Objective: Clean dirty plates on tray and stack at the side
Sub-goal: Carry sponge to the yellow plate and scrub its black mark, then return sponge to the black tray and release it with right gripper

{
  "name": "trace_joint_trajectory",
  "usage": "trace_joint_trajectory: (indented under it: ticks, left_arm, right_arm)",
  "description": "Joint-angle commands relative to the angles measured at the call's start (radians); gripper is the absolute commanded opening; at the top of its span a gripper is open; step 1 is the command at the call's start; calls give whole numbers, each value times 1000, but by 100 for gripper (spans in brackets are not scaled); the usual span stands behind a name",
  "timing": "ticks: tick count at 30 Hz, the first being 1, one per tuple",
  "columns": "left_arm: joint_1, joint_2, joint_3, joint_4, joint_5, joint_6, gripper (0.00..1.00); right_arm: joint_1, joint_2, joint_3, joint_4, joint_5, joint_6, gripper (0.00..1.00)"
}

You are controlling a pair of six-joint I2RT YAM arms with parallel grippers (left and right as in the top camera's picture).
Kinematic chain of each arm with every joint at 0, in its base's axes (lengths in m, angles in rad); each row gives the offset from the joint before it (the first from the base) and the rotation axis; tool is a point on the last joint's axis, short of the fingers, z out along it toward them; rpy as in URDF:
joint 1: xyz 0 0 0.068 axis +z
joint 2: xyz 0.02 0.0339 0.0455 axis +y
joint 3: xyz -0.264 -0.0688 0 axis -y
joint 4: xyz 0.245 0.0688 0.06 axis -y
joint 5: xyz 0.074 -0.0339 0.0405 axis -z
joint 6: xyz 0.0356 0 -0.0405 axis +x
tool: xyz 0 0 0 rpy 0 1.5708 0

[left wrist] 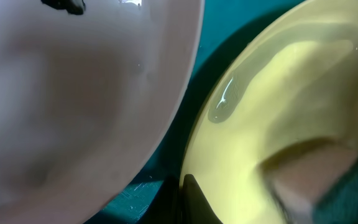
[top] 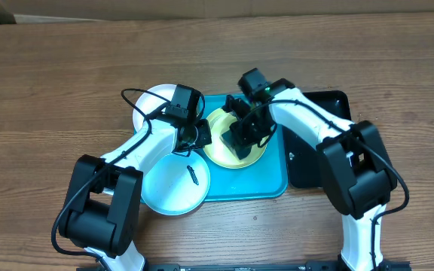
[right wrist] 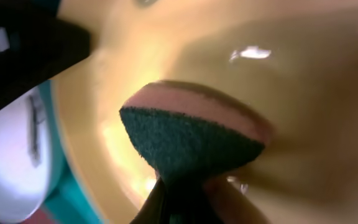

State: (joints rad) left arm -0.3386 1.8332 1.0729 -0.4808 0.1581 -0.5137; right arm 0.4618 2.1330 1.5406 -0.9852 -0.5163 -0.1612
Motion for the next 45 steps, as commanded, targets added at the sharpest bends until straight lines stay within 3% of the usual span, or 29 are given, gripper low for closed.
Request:
trace_joint_trajectory:
  ticks: [1,8,16,22,25,34,43,44,45]
  left_arm:
    - [-3,11,-9,-1,19,21,4]
    - [-3,11,-9,-1,19,21,4]
    - [-3,11,-9,-3,19,21,4]
    - [-3,11,-9,-5,19,21,5]
    - [-3,11,-9,-5,19,21,13]
    - [-3,11,-9,-4,18,20,14]
    - [-3,11,-9,-4,14,20,14]
    - [-3,11,-9,-3,14,20,14]
    - [-3,11,-9,-3,14,20,14]
  right_arm:
    - [-79,-25,106,-47,-247,-80,4]
    - [-167,-107,173,-109,-255,-79,4]
    - [-175,-109,152,-99,-215,-75,4]
    - [-226,-116,165,-104,-52,58,4]
    - [-293,-134,165,-149,4,92,4]
    - [-385,-135,133,-265,438,163,4]
    - [-381,-135,11,-160,494,174,4]
    - [-382,-135,-3,-146,493,174,5]
    - [-382,-135,-17,-133,493,174,15]
